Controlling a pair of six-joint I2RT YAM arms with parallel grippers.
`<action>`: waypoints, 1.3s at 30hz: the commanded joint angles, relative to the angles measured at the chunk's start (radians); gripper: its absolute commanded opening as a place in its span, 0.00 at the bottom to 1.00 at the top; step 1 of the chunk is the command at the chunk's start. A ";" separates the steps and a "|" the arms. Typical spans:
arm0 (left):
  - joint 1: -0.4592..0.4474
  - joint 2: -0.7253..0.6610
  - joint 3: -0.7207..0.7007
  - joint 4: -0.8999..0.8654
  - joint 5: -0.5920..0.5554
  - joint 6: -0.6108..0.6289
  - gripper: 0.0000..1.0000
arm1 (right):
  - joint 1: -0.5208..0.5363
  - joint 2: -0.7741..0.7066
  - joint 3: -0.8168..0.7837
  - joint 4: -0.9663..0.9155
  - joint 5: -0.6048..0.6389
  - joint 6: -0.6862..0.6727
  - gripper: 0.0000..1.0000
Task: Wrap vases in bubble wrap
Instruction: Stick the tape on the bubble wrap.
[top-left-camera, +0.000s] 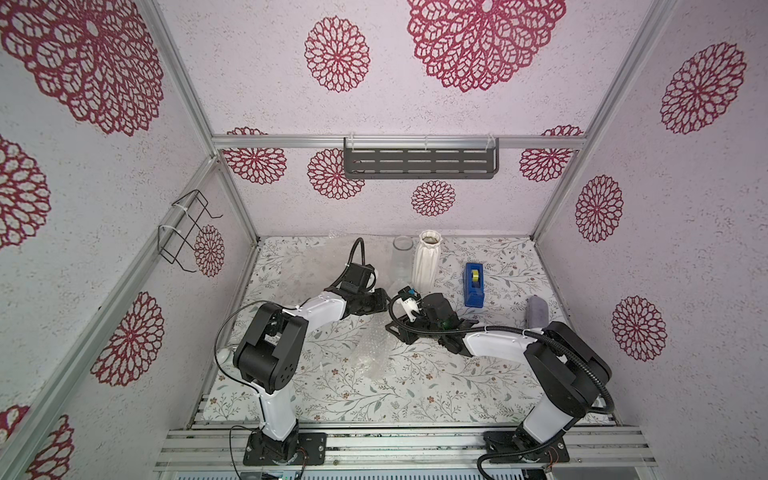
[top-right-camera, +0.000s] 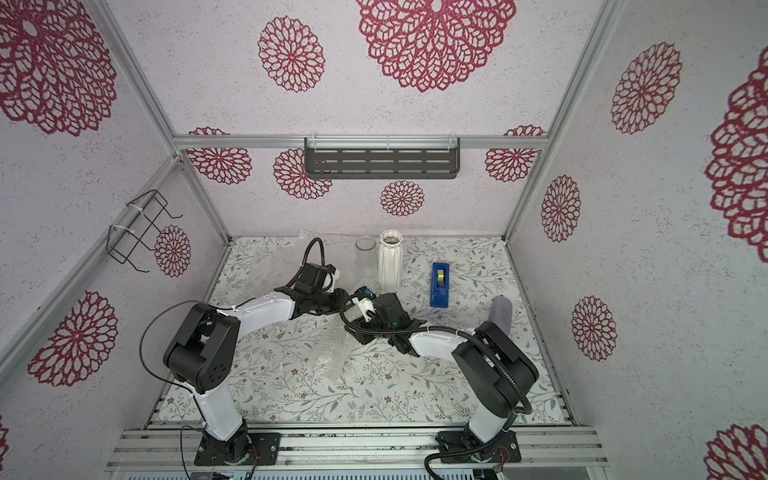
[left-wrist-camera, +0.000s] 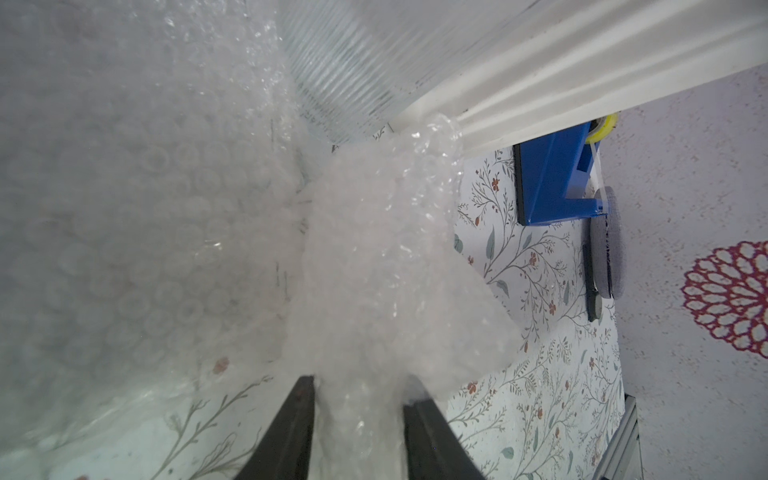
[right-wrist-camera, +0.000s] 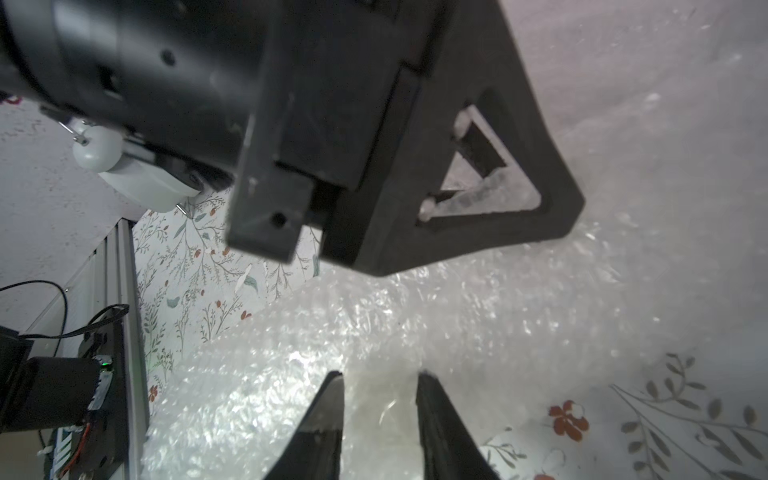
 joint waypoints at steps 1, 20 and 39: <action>-0.028 0.005 -0.018 -0.041 0.029 0.001 0.37 | 0.014 -0.046 0.005 0.014 0.096 -0.031 0.36; -0.029 0.001 -0.024 -0.042 0.010 -0.004 0.36 | 0.094 -0.099 0.052 -0.049 0.233 -0.071 0.65; -0.029 0.008 -0.017 -0.038 0.009 -0.014 0.36 | 0.066 -0.118 -0.033 -0.080 0.385 -0.006 0.78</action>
